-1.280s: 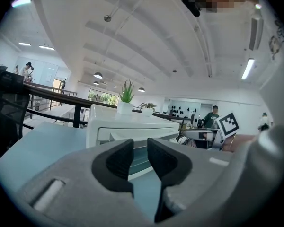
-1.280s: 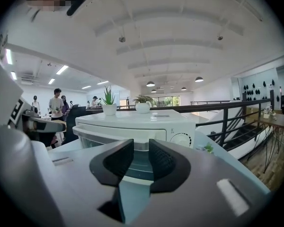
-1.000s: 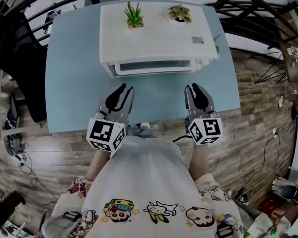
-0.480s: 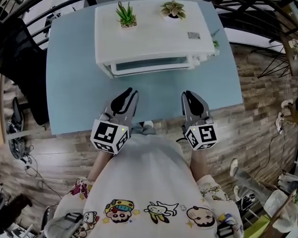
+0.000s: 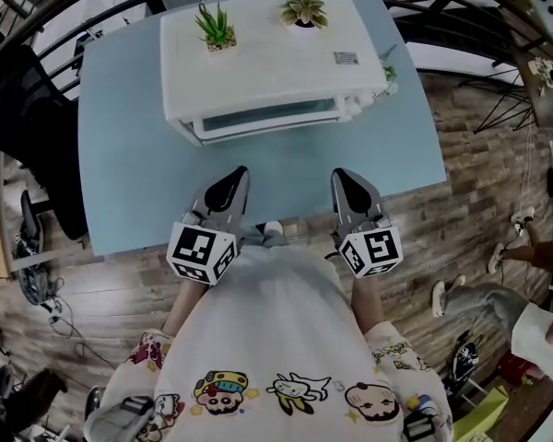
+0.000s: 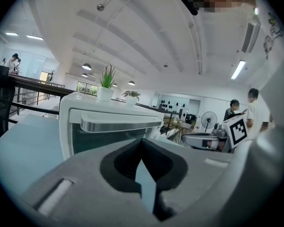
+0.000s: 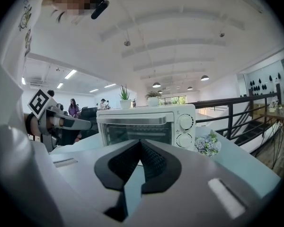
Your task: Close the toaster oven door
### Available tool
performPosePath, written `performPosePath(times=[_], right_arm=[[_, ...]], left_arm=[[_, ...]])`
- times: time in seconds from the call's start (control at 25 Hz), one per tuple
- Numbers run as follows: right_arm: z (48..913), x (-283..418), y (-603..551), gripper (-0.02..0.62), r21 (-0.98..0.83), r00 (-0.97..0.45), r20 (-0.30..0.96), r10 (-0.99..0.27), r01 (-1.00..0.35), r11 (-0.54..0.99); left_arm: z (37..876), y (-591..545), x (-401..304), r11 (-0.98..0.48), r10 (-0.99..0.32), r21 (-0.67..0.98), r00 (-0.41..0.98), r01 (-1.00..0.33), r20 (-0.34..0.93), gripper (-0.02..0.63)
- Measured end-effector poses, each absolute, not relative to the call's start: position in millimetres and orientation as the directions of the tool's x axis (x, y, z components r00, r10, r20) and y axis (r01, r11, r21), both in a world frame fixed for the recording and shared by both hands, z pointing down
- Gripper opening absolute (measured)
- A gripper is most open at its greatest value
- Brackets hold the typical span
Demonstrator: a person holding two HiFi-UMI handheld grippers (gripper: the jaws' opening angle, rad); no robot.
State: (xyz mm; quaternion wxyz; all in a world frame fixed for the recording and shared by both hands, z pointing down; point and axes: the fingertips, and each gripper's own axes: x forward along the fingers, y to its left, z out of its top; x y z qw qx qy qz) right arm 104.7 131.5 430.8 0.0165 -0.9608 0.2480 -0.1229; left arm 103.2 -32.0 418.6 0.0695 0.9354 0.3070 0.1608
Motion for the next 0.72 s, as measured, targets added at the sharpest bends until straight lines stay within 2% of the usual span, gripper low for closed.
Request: performPosePath(times=[0.72], right_arm=[[434.1, 105.1, 136.6, 0.008, -0.083, 0.843, 0.256, -0.473, -0.468, -0.88]], left_arm=[[420.7, -42.3, 103.8, -0.815, 0.579, 0.228, 0.772, 0.534, 0.263, 0.0]])
